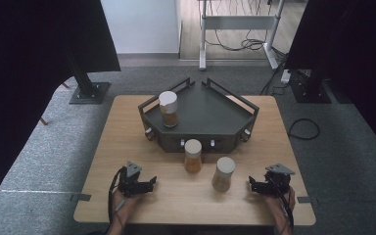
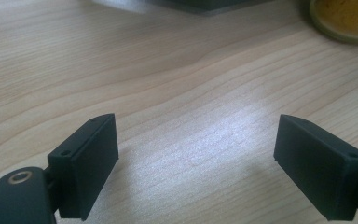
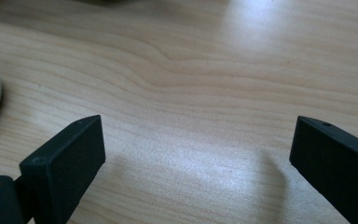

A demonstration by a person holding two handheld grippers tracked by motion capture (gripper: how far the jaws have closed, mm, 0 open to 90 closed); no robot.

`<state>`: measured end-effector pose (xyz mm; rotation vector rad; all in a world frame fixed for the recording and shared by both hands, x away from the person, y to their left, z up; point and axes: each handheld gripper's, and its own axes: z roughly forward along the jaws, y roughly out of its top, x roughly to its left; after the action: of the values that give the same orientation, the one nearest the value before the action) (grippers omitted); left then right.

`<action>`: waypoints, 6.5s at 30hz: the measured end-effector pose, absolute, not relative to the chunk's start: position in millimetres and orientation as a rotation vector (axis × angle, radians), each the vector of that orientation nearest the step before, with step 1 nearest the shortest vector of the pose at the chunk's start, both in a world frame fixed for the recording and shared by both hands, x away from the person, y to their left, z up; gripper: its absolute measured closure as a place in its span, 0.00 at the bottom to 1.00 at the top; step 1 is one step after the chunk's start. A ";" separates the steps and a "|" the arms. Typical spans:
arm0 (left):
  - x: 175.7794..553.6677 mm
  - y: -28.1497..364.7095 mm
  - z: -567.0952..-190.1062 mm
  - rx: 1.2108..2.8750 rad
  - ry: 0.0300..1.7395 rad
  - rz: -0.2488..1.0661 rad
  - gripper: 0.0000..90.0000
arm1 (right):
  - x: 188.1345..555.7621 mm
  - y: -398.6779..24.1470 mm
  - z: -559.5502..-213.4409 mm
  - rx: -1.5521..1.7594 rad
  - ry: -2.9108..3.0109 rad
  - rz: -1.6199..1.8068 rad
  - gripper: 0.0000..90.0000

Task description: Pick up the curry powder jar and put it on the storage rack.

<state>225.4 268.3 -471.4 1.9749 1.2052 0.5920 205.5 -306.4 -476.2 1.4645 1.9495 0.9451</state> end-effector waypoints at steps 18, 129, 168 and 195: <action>230.3 264.3 -469.2 2.013 1.224 0.584 0.15 | 182.3 -308.6 -463.3 1.412 1.840 1.042 0.04; 232.6 257.1 -467.7 2.032 1.252 0.587 0.04 | 164.8 -178.8 -409.3 1.124 1.756 1.338 0.06; 232.2 257.5 -467.8 2.033 1.248 0.584 0.03 | 197.5 -115.1 -419.5 1.086 1.820 1.325 0.06; 232.2 257.9 -467.9 2.034 1.245 0.583 0.03 | 203.6 -79.0 -425.0 1.086 1.798 1.190 0.14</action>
<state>232.2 257.9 -467.9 2.0340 1.2452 0.5831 203.6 -79.0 -425.0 1.0857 1.7982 1.1900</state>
